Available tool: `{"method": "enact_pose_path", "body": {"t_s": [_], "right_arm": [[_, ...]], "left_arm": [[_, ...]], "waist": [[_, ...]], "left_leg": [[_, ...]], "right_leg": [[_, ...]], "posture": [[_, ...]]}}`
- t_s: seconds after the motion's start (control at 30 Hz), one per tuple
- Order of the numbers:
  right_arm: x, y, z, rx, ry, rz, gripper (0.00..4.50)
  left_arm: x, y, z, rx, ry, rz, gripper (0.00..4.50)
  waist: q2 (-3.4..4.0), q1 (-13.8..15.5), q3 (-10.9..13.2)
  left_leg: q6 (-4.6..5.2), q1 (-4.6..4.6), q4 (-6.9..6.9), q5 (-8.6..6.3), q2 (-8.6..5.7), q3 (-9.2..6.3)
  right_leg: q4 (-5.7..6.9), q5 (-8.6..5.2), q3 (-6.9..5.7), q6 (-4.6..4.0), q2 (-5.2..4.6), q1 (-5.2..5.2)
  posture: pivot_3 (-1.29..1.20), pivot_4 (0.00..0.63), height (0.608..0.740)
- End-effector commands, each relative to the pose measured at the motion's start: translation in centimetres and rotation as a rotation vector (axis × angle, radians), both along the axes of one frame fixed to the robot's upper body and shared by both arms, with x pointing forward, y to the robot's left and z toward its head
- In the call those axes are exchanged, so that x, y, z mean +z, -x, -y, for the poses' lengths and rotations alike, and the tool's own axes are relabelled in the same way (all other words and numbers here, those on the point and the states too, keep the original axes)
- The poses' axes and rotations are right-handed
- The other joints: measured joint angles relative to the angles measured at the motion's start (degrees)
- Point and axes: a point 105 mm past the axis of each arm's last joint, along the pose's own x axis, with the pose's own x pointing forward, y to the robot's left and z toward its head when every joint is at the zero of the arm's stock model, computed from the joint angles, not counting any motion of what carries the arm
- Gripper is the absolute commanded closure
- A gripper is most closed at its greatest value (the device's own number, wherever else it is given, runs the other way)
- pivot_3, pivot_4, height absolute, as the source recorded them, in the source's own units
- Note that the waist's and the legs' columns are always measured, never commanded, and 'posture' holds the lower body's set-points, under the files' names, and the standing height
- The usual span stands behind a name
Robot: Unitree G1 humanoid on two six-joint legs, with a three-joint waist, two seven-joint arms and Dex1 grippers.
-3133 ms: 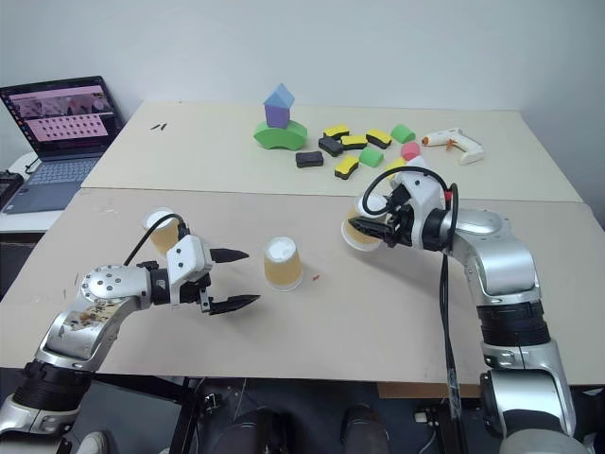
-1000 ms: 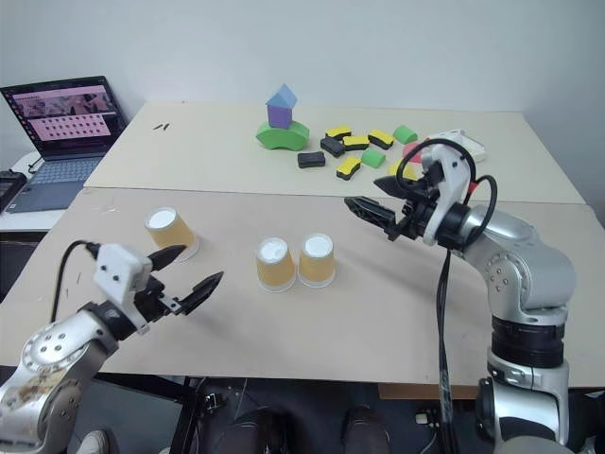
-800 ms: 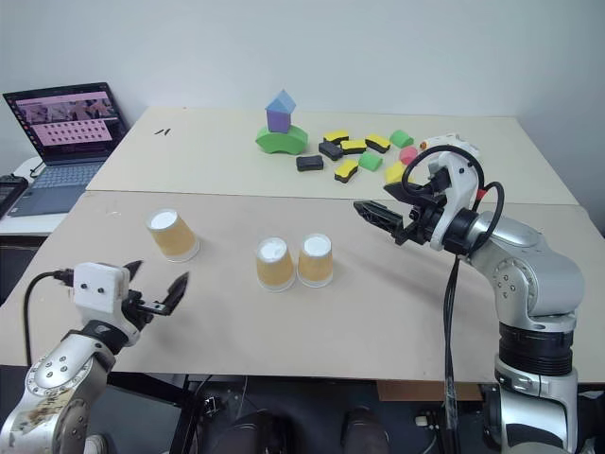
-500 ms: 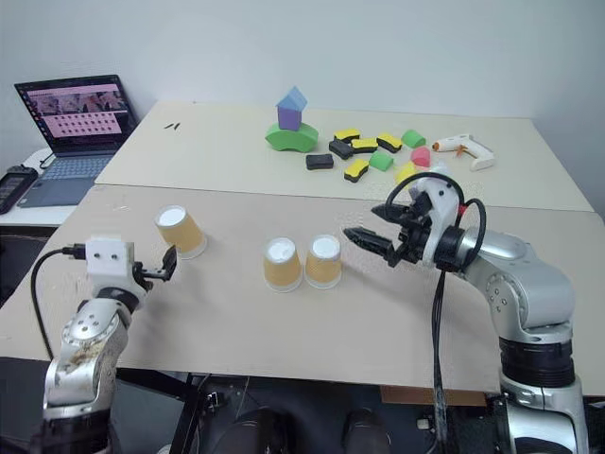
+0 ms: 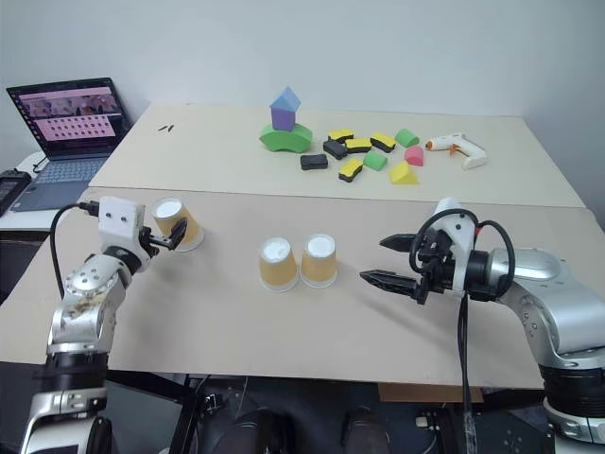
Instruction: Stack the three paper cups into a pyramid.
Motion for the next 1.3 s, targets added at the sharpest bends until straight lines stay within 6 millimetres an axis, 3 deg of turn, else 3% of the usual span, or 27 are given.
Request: {"method": "enact_pose_path", "body": {"t_s": [0.03,0.2,0.57,0.67,0.77,1.03,1.13,1.3], "right_arm": [[1.1,-0.1,-0.1,0.003,0.022,0.072,0.09],[0.9,-0.2,0.0,-0.014,0.021,0.072,0.09],[1.0,-0.2,0.2,-0.022,0.022,0.073,0.09],[1.0,-0.4,0.3,-0.031,0.021,0.077,0.0],[1.1,-0.4,0.4,-0.033,0.016,0.078,0.0],[1.0,-0.5,0.4,-0.049,0.017,0.079,0.0],[0.9,-0.8,0.5,-0.062,0.02,0.083,0.0],[0.9,-0.8,0.5,-0.074,0.01,0.085,0.0]], "left_arm": [[1.2,-0.6,1.2,-0.091,-0.004,0.035,0.0],[0.9,-1.3,1.9,-0.119,0.099,-0.004,0.0],[0.8,-1.2,1.9,-0.11,0.109,-0.005,0.0],[0.8,-1.3,1.9,-0.111,0.118,-0.004,0.81],[0.8,-1.3,1.9,-0.108,0.116,-0.01,1.89],[1.7,-1.6,2.7,-0.14,0.095,0.01,1.89],[4.2,-1.8,4.8,-0.245,0.13,0.065,1.89],[12.2,-0.3,10.1,-0.588,0.242,0.173,1.89]], "waist": [[-0.01,0.24,0.01],[-0.08,0.38,0.05],[-0.11,0.29,0.07],[-0.11,0.36,0.07],[-0.12,0.37,0.07],[-0.12,0.4,0.07],[-0.17,0.46,0.1],[-0.3,0.53,0.18]], "left_leg": [[0.0,-0.03,-0.01,0.0,-0.01,-0.01],[0.0,-0.1,0.01,0.0,-0.01,-0.07],[0.01,-0.09,0.04,0.01,-0.02,-0.11],[0.01,-0.1,0.04,0.01,-0.02,-0.14],[0.01,-0.1,0.04,0.01,-0.03,-0.16],[0.01,-0.09,0.05,0.01,-0.03,-0.19],[0.01,-0.12,0.06,0.01,-0.03,-0.21],[0.02,-0.44,0.37,0.01,-0.05,-0.54]], "right_leg": [[-0.03,0.0,-0.04,0.0,-0.01,0.0],[-0.07,0.0,-0.17,0.01,-0.02,0.02],[-0.07,0.0,-0.2,0.01,-0.02,0.06],[-0.07,0.0,-0.21,0.01,-0.02,0.07],[-0.09,0.0,-0.24,0.01,-0.03,0.09],[-0.09,0.0,-0.26,0.01,-0.04,0.11],[-0.1,0.0,-0.31,0.01,-0.04,0.12],[-0.1,-0.01,-0.74,0.02,-0.11,0.14]], "posture": [[0.0,0.15,0.691],[0.0,0.15,0.691],[0.0,0.15,0.691],[0.0,0.15,0.691],[0.0,0.15,0.691],[0.0,0.15,0.691],[0.0,0.15,0.691],[0.0,0.15,0.691]]}}
